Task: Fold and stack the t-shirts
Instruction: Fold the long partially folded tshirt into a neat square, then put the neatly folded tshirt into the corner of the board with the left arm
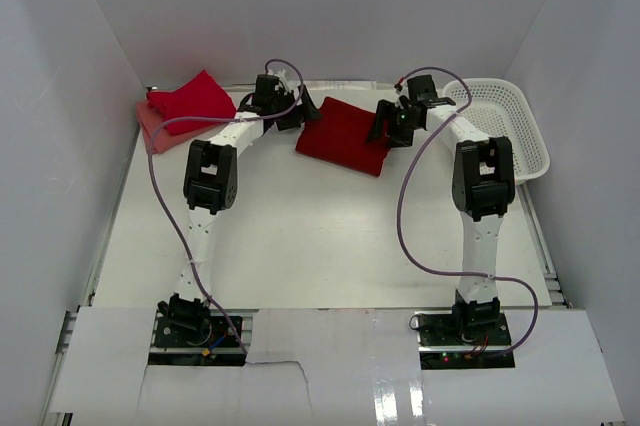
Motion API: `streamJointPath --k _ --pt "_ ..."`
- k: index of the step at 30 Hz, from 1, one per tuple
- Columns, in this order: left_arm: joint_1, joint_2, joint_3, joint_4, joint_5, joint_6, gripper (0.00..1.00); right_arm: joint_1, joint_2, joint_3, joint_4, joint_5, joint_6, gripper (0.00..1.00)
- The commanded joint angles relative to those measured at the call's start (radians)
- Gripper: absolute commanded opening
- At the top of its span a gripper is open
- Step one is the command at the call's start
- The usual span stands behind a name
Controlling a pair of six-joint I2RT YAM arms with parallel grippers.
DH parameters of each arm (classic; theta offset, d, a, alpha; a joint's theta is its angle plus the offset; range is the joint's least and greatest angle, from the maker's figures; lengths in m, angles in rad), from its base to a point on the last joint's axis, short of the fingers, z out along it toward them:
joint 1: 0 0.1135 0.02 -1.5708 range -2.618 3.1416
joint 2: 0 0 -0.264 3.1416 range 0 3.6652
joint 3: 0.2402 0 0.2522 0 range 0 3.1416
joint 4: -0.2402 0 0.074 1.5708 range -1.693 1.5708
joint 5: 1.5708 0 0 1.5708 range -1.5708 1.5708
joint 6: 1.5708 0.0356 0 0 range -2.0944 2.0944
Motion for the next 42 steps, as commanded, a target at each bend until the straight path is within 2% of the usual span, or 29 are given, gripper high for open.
streamJointPath --k 1,2,4,5,7,8,10,11,14,16,17,23,27,28,33,34,36,37,38,42 --pt "-0.004 0.066 0.052 -0.128 0.112 0.029 0.98 0.003 -0.079 0.017 -0.005 0.002 -0.01 0.78" --pt "-0.005 0.074 0.057 -0.149 0.133 0.032 0.98 0.003 -0.083 0.017 -0.005 0.005 -0.008 0.78" --pt "-0.009 0.089 0.062 -0.171 0.138 0.038 0.89 0.003 -0.088 0.016 -0.005 -0.001 -0.008 0.78" --pt "-0.009 0.094 0.062 -0.195 0.13 0.043 0.79 0.003 -0.091 0.016 -0.005 -0.003 -0.007 0.78" --pt "-0.009 0.107 0.062 -0.215 0.126 0.047 0.71 0.003 -0.105 0.01 -0.003 -0.004 -0.007 0.78" --pt "-0.009 0.115 0.071 -0.234 0.142 0.052 0.6 0.003 -0.109 0.008 -0.005 -0.003 -0.007 0.79" --pt "-0.015 0.149 0.092 -0.29 0.159 0.066 0.5 0.002 -0.131 -0.004 -0.005 -0.003 -0.008 0.79" --pt "-0.018 0.159 0.12 -0.309 0.178 0.073 0.37 0.002 -0.14 -0.01 -0.005 0.002 -0.01 0.79" --pt "-0.025 0.19 0.145 -0.37 0.218 0.093 0.26 -0.001 -0.172 -0.036 -0.007 0.008 -0.014 0.79" --pt "-0.022 0.199 0.145 -0.395 0.309 0.099 0.17 -0.006 -0.197 -0.062 -0.005 0.005 -0.016 0.79" --pt "-0.021 0.21 0.152 -0.411 0.333 0.099 0.01 -0.008 -0.206 -0.072 -0.003 0.004 -0.016 0.79" --pt "0.034 0.151 0.109 -0.392 0.417 0.034 0.0 -0.014 -0.308 -0.144 0.004 0.01 -0.019 0.79" --pt "0.111 -0.045 -0.063 -0.23 0.431 -0.078 0.0 -0.015 -0.348 -0.168 0.009 0.008 -0.02 0.79" --pt "0.141 -0.081 -0.082 -0.161 0.42 -0.098 0.0 -0.015 -0.353 -0.171 0.009 0.005 -0.022 0.79" --pt "0.226 -0.17 -0.036 -0.085 0.333 -0.129 0.0 -0.017 -0.391 -0.228 0.036 -0.032 -0.016 0.79" --pt "0.252 -0.178 -0.036 -0.026 0.331 -0.153 0.0 -0.015 -0.398 -0.24 0.044 -0.042 -0.014 0.79" --pt "0.277 -0.182 -0.081 0.115 0.433 -0.231 0.0 -0.015 -0.419 -0.269 0.053 -0.045 -0.014 0.79" --pt "0.331 -0.184 -0.114 0.326 0.481 -0.375 0.0 -0.015 -0.425 -0.279 0.062 -0.047 -0.014 0.79" --pt "0.343 -0.182 -0.151 0.39 0.533 -0.429 0.0 -0.015 -0.436 -0.286 0.066 -0.049 -0.014 0.79" --pt "0.367 -0.17 -0.073 0.417 0.537 -0.439 0.0 -0.015 -0.46 -0.328 0.085 -0.056 -0.013 0.79"
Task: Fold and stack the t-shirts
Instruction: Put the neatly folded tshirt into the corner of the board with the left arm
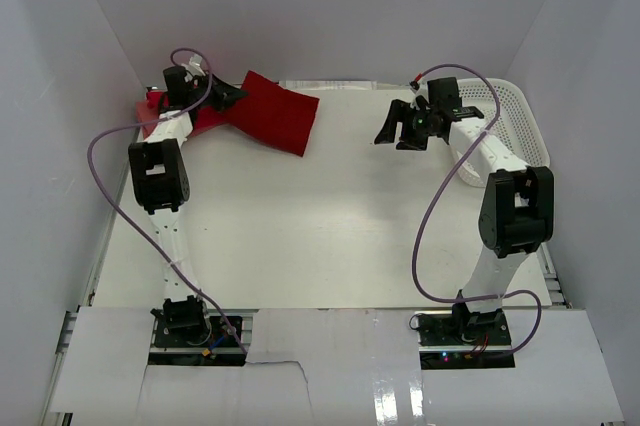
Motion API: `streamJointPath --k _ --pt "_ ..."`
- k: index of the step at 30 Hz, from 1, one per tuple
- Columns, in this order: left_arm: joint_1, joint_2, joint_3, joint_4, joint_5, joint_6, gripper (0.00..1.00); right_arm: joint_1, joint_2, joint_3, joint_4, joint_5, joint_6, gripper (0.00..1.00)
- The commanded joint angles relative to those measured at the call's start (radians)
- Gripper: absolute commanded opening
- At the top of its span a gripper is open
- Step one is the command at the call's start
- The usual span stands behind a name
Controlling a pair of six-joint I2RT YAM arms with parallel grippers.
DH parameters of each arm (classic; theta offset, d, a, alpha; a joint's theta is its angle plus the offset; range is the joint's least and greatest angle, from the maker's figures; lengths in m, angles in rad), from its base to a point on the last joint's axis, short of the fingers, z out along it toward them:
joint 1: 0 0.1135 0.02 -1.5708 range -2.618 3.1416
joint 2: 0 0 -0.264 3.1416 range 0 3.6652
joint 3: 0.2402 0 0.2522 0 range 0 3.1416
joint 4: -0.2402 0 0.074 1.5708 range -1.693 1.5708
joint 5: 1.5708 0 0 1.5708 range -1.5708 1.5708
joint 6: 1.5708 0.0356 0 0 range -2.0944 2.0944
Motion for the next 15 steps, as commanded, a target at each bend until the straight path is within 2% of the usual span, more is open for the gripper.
streamJointPath --k 1,9,15 --pt "-0.002 -0.085 0.047 0.166 0.064 -0.085 0.0 -0.003 -0.061 -0.028 0.06 -0.027 -0.007 0.79" --pt "0.065 -0.146 0.09 0.165 0.003 -0.046 0.0 0.0 -0.069 -0.058 0.067 -0.035 -0.012 0.77" --pt "0.14 -0.084 0.27 0.165 0.004 -0.064 0.0 0.005 -0.069 -0.068 0.067 -0.041 -0.016 0.77"
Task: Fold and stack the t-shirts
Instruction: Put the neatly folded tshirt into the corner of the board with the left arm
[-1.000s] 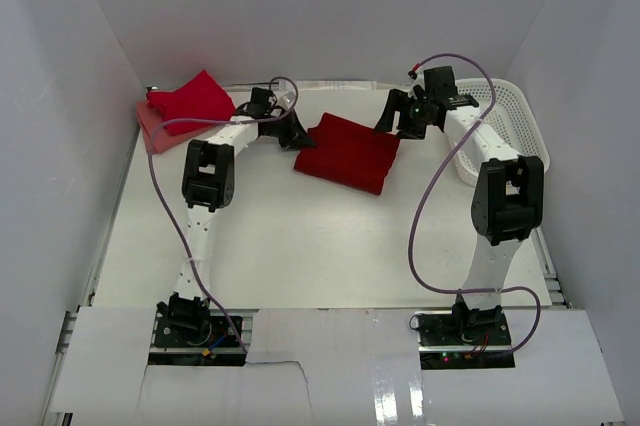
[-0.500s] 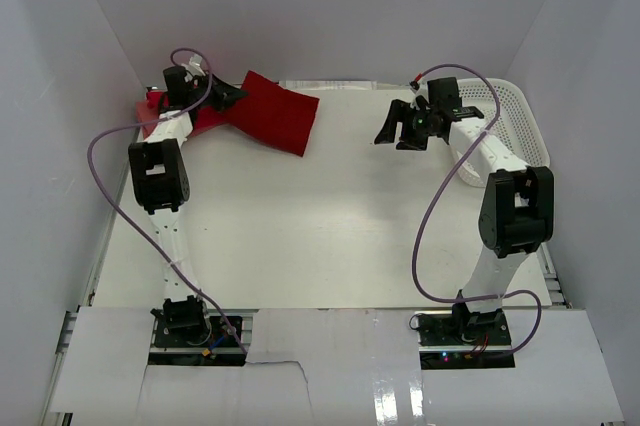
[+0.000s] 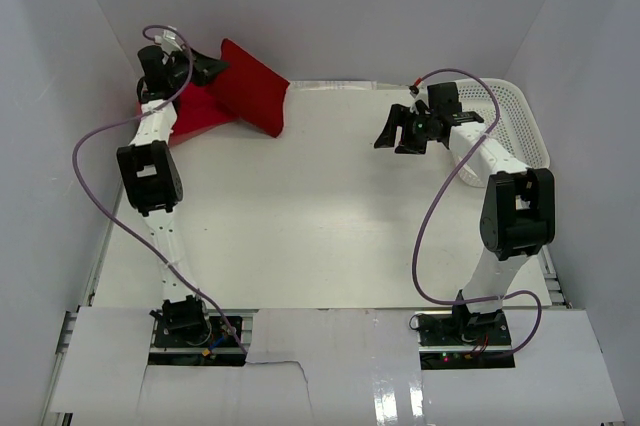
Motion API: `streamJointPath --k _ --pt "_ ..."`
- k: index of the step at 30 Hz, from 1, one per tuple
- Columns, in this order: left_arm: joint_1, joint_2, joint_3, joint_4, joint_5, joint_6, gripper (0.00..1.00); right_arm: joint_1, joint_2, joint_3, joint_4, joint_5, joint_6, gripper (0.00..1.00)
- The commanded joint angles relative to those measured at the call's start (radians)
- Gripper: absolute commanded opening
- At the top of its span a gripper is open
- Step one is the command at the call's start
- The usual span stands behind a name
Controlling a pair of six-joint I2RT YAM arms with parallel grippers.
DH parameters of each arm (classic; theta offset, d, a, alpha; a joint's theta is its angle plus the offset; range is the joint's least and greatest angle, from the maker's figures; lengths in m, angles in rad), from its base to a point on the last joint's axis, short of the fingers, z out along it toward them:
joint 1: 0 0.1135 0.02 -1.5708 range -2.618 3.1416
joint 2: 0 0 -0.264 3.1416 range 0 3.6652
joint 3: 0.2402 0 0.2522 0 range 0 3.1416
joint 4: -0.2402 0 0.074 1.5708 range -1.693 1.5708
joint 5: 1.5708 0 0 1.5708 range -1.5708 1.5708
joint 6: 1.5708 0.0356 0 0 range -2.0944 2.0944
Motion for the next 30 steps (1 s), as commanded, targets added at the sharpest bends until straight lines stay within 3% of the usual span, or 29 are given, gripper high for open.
streamJointPath --k 1,7,14,18,20,21,23,24,28,30 --pt "0.078 -0.068 0.137 0.066 0.002 -0.028 0.0 0.005 -0.046 -0.005 0.028 -0.018 -0.017 0.77" --pt "0.181 -0.108 0.099 0.065 -0.042 0.007 0.0 0.008 -0.054 -0.011 0.025 -0.02 -0.023 0.77" --pt "0.267 -0.142 -0.098 0.069 -0.038 0.025 0.0 0.012 -0.052 -0.003 0.023 -0.026 -0.017 0.76" --pt "0.283 -0.191 -0.238 0.062 -0.123 0.096 0.0 0.023 -0.045 0.012 0.016 -0.027 -0.019 0.76" --pt "0.287 -0.188 -0.234 0.026 -0.151 0.14 0.03 0.031 -0.043 0.015 0.013 -0.026 -0.023 0.76" --pt "0.293 -0.173 -0.219 -0.022 -0.162 0.149 0.09 0.034 -0.043 0.015 0.01 -0.026 -0.025 0.76" --pt "0.299 -0.168 -0.174 -0.063 -0.197 0.168 0.59 0.038 -0.042 0.012 0.01 -0.026 -0.03 0.76" --pt "0.301 -0.18 -0.16 -0.102 -0.219 0.182 0.96 0.038 -0.039 0.009 0.01 -0.023 -0.031 0.76" --pt "0.303 -0.234 -0.131 -0.112 -0.266 0.202 0.98 0.04 -0.028 0.003 0.013 -0.03 -0.033 0.77" --pt "0.283 -0.266 -0.087 -0.199 -0.294 0.261 0.98 0.044 -0.026 0.001 0.02 -0.035 -0.03 0.77"
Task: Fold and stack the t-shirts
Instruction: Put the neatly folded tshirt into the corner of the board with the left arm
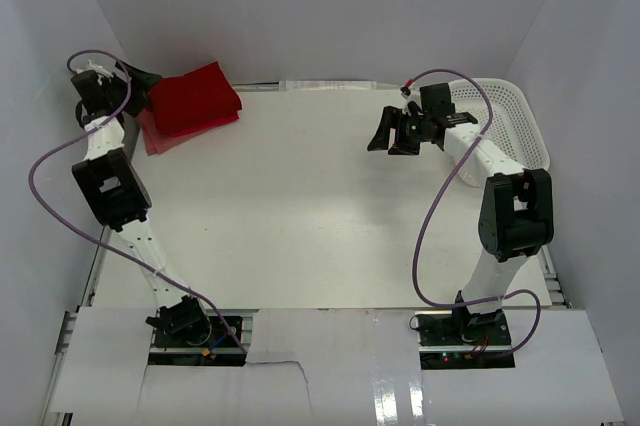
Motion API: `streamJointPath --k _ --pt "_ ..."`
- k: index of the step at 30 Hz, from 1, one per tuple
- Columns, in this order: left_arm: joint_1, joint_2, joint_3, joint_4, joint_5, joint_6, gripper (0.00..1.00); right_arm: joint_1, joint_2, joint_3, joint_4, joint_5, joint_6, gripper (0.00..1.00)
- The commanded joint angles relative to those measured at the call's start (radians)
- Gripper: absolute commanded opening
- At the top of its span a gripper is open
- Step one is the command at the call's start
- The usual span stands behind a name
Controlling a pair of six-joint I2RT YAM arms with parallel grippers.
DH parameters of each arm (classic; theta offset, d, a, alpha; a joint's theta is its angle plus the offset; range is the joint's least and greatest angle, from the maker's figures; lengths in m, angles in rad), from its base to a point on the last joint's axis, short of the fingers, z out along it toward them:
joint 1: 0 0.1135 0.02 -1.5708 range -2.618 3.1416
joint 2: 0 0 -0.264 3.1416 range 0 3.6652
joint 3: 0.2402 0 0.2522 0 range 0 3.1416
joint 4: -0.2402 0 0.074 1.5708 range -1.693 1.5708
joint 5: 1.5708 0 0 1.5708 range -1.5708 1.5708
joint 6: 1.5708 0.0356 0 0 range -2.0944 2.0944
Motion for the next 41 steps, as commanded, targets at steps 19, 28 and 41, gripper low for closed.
streamJointPath --k 19,28,41 --pt "-0.306 -1.137 -0.673 -0.248 -0.49 0.432 0.98 0.115 -0.183 -0.147 0.107 0.031 -0.035 0.81" --pt "-0.316 -1.52 -0.956 -0.34 -0.289 0.469 0.98 0.201 -0.465 -0.426 0.277 0.047 -0.048 0.9" --pt "-0.316 -1.562 -1.003 -0.404 -0.253 0.492 0.98 0.204 -0.692 -0.594 0.323 0.062 -0.071 0.94"
